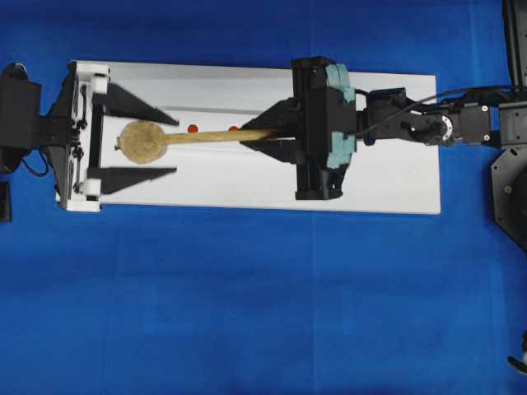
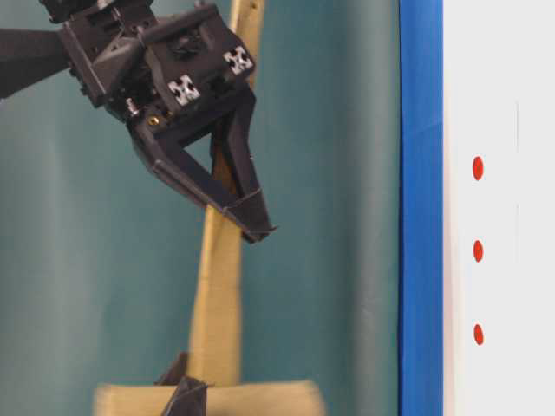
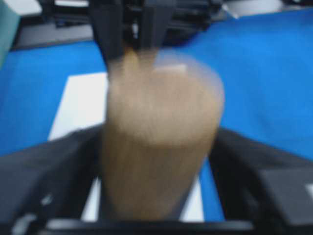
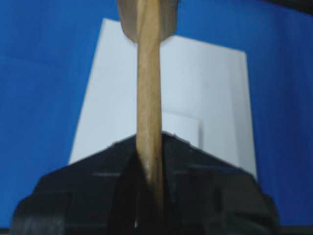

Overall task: Hit the mark with a hammer.
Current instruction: 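Open the left gripper, release the head, and withdraw left, then swing the mallet head down onto the red dots with the right gripper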

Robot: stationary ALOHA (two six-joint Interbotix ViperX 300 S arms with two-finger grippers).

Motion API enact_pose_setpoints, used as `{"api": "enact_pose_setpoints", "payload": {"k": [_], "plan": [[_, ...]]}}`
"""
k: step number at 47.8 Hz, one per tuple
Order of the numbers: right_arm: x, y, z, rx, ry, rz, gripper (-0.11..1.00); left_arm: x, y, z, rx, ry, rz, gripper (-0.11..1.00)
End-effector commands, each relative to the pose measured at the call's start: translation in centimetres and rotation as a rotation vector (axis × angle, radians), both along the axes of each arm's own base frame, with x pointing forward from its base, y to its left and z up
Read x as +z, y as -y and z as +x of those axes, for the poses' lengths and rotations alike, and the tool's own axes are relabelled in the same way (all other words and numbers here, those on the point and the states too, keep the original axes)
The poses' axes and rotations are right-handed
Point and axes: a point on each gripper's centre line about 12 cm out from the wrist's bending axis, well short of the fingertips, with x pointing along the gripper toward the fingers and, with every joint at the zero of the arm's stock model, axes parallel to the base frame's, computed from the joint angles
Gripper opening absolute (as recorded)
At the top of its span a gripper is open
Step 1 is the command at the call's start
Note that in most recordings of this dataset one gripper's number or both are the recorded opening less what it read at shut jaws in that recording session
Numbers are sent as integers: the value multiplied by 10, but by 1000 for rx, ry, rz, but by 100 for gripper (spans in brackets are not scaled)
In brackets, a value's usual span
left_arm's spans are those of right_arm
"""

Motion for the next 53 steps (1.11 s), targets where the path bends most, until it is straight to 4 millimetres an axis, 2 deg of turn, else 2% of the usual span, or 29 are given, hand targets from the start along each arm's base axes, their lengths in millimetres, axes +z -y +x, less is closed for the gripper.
{"api": "enact_pose_setpoints", "payload": {"k": [1, 4, 10, 14, 24, 37, 44, 53], "plan": [[14, 1, 2, -11, 38, 19, 2, 10, -1, 0, 3, 32, -2, 81], [13, 1, 0, -16, 37, 32, 2, 10, 0, -2, 2, 34, -2, 88], [12, 0, -5, -26, 33, 55, 2, 8, 0, -13, 3, 25, -4, 81], [11, 0, -10, -31, 32, 69, 2, 7, 0, -23, 4, 17, -12, 81], [8, -1, -24, -44, 26, 106, 2, 7, 0, -60, 8, -7, -51, 81], [5, -2, -29, -53, 19, 129, 2, 13, 2, -107, 2, 4, -55, 81], [3, -1, -27, -63, 17, 128, 2, 11, 2, -117, 1, 2, -55, 81], [2, 13, -24, -151, 42, 97, 2, 4, 2, -115, 2, -24, -55, 81]]}}
